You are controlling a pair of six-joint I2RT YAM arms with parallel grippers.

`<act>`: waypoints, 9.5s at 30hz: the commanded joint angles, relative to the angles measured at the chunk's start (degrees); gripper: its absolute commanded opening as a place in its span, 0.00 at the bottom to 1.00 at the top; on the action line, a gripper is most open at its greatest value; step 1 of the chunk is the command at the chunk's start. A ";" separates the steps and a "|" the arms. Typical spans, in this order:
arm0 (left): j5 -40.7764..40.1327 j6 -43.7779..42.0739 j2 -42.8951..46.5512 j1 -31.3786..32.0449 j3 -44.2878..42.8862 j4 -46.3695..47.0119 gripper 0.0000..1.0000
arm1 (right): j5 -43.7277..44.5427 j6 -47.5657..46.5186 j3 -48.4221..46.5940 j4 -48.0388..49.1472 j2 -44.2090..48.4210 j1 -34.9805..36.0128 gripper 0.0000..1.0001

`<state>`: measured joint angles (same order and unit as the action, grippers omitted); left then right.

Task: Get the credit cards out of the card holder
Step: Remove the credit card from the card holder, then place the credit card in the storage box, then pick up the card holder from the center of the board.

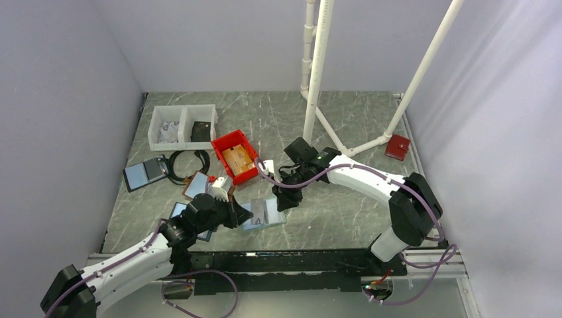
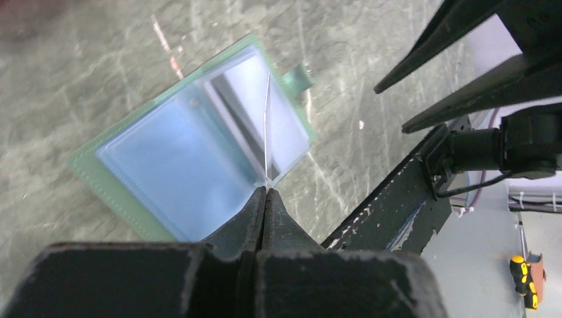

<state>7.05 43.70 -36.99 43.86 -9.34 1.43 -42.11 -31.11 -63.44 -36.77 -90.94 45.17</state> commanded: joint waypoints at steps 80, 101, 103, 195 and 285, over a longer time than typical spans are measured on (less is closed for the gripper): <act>21.10 -4.07 -23.46 1.44 -0.72 39.02 0.00 | -8.35 -8.47 -7.11 -11.90 -0.43 -5.62 0.25; 1.99 -21.43 -8.68 -17.04 -31.28 -26.34 0.00 | -5.67 -18.01 -2.90 -14.89 14.00 -6.48 0.53; 6.64 -24.38 -11.52 -23.31 -33.86 -26.55 0.00 | -5.01 -18.02 -2.68 -14.58 13.99 -5.98 0.53; 34.89 -8.58 -17.95 -61.62 -28.69 -16.56 0.99 | 2.94 -22.85 0.16 -14.75 10.14 -2.61 0.52; 6.15 10.44 -37.37 -1.70 -12.66 8.94 0.25 | 2.89 16.27 0.05 9.08 -8.61 -1.75 0.11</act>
<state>14.50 53.95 -73.43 41.71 -20.51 8.97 -39.64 -18.94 -62.00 -30.70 -98.15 43.44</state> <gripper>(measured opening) 0.255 0.109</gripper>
